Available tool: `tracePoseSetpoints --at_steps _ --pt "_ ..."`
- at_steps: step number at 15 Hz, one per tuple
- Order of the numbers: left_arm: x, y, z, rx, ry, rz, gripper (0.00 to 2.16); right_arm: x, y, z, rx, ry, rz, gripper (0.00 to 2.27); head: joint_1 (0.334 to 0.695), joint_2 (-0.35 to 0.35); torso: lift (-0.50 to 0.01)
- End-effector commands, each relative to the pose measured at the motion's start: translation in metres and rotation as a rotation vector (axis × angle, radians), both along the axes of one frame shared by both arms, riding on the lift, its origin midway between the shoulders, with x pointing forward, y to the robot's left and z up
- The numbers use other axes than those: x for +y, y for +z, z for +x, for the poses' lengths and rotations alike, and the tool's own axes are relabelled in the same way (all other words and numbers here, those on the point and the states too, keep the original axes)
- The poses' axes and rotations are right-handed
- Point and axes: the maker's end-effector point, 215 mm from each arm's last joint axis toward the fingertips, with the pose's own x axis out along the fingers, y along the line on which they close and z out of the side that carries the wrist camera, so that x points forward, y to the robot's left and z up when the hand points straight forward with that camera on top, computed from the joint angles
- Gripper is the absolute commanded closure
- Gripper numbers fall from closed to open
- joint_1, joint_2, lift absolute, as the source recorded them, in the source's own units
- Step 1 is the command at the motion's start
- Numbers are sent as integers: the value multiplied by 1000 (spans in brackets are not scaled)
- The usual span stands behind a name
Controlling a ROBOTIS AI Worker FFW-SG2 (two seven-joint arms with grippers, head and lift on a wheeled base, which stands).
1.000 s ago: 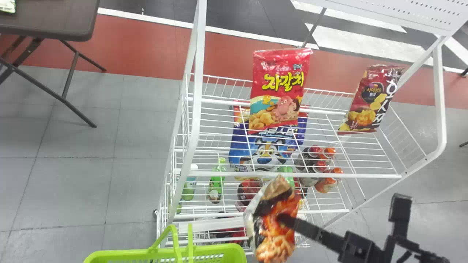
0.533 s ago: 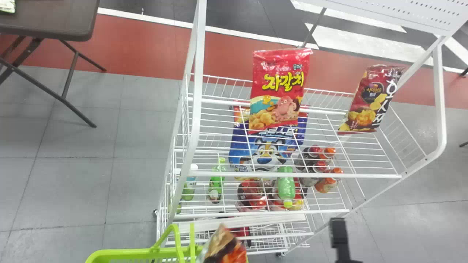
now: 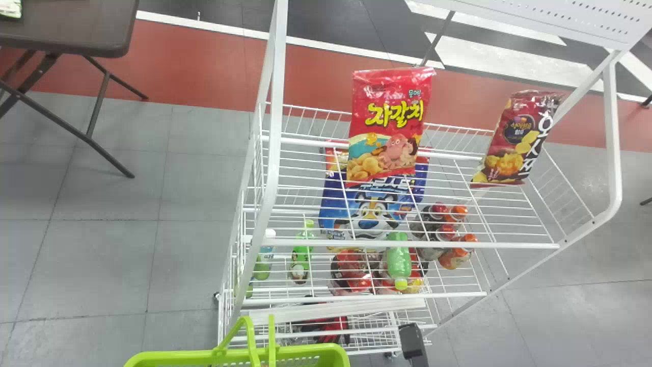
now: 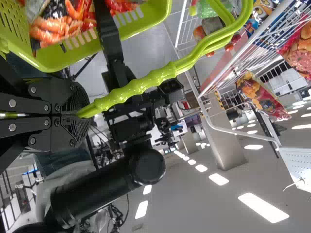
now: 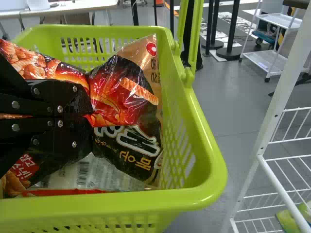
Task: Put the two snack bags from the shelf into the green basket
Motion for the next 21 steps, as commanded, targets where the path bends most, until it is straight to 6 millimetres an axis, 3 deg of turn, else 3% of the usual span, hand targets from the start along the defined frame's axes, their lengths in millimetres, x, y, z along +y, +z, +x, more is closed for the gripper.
tracePoseSetpoints --at_steps 1,3,6,7,8,12,15,17,21 --pt "-1 0 -2 2 -3 0 2078 3 5 7 -42 16 -2 -1 695 -350 -9" --pt "-1 0 -2 0 0 -2 2081 -4 27 11 -111 15 -19 26 695 -350 -9" --pt "-2 0 -2 -2 -1 0 2081 -24 76 27 -233 -31 -32 63 695 -350 -9" --pt "-3 -1 -2 -2 1 3 2078 -34 96 40 -300 -69 -31 66 695 -350 -9" --pt "-4 -1 -2 -4 0 5 2081 -50 119 66 -435 -109 -84 70 695 -350 -9" --pt "-6 -5 -3 -1 0 17 2081 -92 180 131 -790 -245 -290 83 695 -350 -9" --pt "-7 -6 -1 -10 7 16 2081 -99 217 168 -1040 -314 -443 83 695 -350 -9" --pt "-6 -7 -1 -12 9 15 2081 -94 260 184 -1319 -361 -526 87 695 -350 -9" --pt "-5 -10 3 -21 17 17 2081 -64 249 182 -1384 -408 -621 87 695 -350 -9"
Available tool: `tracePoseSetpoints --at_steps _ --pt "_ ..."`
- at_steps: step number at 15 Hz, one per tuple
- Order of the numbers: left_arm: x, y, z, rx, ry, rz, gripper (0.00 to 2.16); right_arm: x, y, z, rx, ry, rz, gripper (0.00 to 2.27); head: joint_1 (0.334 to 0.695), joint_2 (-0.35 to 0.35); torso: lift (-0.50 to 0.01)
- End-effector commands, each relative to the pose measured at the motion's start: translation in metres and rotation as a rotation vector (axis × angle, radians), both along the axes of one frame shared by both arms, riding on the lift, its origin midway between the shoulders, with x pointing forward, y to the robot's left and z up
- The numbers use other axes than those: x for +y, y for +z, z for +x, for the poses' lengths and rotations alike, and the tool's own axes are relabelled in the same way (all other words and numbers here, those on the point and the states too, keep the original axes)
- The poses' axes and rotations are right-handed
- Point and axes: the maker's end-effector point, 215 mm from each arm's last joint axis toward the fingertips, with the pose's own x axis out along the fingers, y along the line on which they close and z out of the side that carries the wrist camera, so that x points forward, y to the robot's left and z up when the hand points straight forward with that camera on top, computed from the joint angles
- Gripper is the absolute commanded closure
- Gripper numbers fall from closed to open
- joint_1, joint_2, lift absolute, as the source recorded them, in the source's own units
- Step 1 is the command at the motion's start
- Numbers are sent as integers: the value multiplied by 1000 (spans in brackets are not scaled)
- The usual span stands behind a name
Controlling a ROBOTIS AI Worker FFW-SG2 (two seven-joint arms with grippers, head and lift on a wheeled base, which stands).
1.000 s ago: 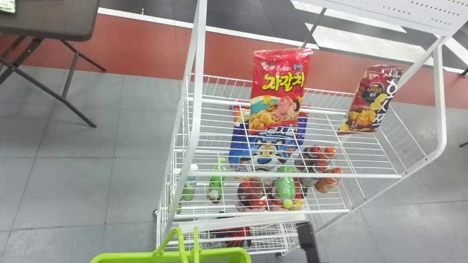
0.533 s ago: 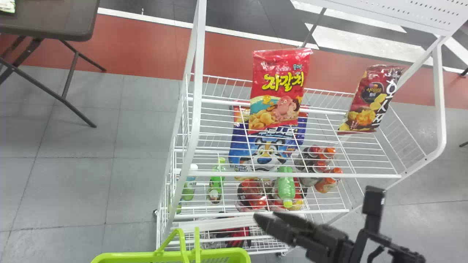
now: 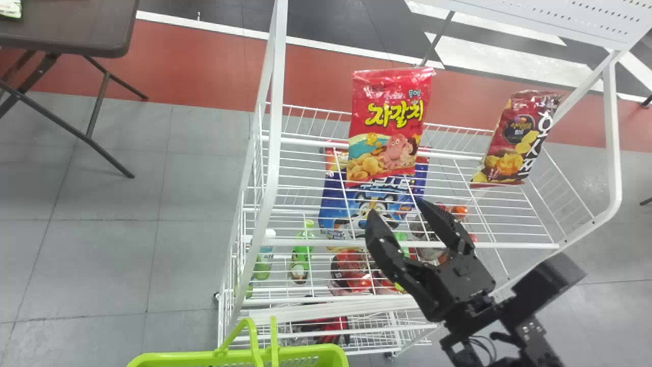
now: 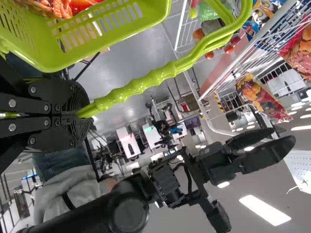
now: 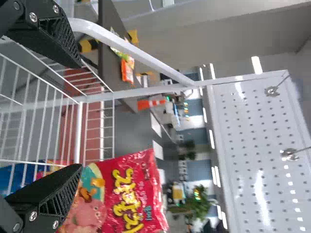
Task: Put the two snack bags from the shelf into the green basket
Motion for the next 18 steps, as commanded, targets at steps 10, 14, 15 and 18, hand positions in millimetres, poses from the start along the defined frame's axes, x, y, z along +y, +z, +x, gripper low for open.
tracePoseSetpoints --at_steps 10,14,15,18 --pt "1 0 4 -14 -1 -5 2081 44 -38 -18 88 -49 18 87 695 -350 -9" --pt "1 1 3 -16 1 -6 2081 36 -33 -19 85 -60 7 87 695 -350 -9" --pt "1 1 2 -15 1 -6 2081 34 -32 -20 83 -63 5 87 695 -350 -9" --pt "1 2 1 -17 4 -6 2081 29 -29 -22 75 -71 -4 87 695 -350 -9"
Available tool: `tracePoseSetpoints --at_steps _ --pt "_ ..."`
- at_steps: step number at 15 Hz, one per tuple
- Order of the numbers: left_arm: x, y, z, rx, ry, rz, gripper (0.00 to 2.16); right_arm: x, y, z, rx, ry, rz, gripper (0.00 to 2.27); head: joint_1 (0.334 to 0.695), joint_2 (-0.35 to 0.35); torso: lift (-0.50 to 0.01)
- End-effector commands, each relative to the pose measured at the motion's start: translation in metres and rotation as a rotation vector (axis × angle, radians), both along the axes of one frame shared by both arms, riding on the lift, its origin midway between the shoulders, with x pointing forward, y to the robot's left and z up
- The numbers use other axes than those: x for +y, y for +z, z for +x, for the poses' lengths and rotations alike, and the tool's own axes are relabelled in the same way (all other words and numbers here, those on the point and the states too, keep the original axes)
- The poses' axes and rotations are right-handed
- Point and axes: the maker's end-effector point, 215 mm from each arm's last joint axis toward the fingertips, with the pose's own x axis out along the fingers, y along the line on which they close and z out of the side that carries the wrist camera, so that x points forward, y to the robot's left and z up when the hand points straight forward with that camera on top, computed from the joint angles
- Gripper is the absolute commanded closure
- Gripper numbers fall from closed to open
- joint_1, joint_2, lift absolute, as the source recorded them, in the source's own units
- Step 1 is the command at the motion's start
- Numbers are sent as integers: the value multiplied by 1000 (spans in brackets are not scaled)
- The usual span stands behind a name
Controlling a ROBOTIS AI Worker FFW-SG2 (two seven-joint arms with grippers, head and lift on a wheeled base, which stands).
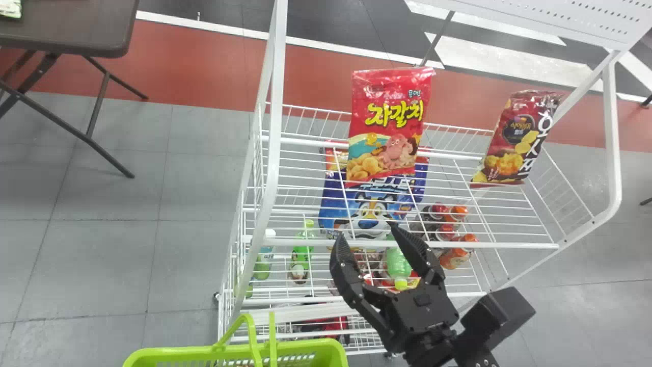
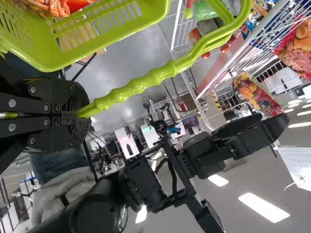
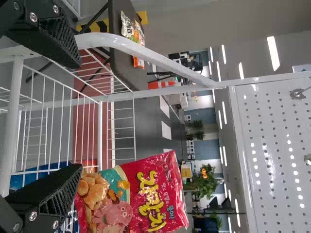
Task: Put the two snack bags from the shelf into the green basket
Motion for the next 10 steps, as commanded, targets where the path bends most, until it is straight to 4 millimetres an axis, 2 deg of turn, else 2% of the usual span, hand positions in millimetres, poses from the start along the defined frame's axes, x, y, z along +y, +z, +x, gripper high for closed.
tracePoseSetpoints --at_steps 1,10 --pt "0 1 -1 -1 0 -1 2081 -3 2 -2 -4 -8 -2 87 695 -350 -9" --pt "0 5 -4 -2 3 -1 2081 -5 6 0 -13 -10 29 90 695 -350 -9"
